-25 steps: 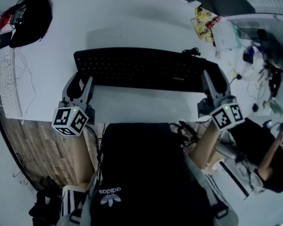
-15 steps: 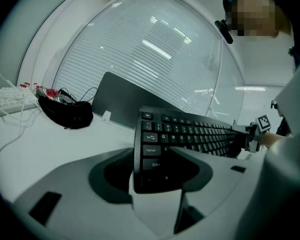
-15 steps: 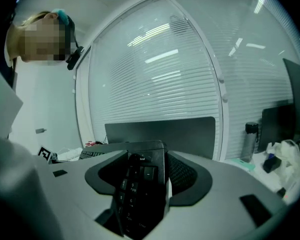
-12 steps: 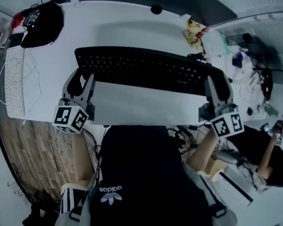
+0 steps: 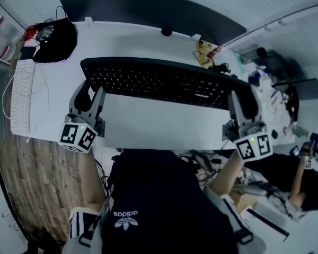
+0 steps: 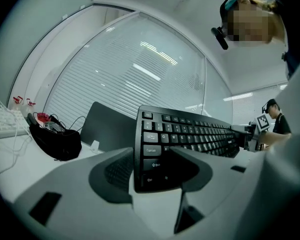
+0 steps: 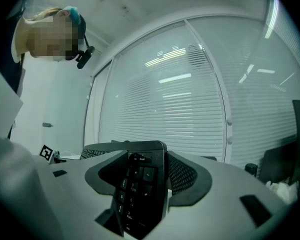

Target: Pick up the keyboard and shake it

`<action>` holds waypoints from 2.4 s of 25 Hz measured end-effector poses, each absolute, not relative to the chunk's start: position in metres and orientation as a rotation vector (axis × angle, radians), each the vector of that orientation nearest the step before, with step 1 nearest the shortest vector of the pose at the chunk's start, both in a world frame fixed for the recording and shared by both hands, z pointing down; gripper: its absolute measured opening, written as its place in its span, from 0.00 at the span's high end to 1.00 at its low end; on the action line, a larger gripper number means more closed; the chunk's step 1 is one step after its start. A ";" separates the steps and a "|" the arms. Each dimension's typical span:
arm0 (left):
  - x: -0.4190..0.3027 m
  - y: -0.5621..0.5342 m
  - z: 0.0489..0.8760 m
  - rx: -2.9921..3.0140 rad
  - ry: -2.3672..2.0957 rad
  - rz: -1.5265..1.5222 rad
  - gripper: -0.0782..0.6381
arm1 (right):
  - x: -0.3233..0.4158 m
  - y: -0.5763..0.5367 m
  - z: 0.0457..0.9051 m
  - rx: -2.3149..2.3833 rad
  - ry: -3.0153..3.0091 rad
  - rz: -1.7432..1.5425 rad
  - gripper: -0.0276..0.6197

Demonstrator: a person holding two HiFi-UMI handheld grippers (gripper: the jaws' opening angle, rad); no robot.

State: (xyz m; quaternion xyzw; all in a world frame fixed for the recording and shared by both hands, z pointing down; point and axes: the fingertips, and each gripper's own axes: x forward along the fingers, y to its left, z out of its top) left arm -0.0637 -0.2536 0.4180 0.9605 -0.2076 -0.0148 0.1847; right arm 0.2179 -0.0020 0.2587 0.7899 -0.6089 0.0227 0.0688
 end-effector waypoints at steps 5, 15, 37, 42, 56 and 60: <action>-0.055 -0.249 0.393 2.762 -0.594 -0.102 0.58 | 0.225 0.011 0.238 2.381 -1.849 -0.020 0.59; -0.043 -0.228 0.364 2.803 -0.607 -0.162 0.58 | 0.235 0.040 0.222 2.418 -1.883 -0.082 0.59; -0.029 -0.200 0.353 2.844 -0.557 -0.260 0.58 | 0.235 0.084 0.208 2.439 -1.845 -0.191 0.59; -0.038 -0.186 0.352 2.839 -0.559 -0.266 0.58 | 0.215 0.113 0.204 2.410 -1.884 -0.208 0.62; -0.047 -0.146 0.356 2.803 -0.553 -0.253 0.58 | 0.212 0.149 0.217 2.407 -1.930 -0.138 0.63; -0.046 -0.160 0.357 2.800 -0.593 -0.243 0.58 | 0.222 0.127 0.217 2.419 -1.931 -0.160 0.64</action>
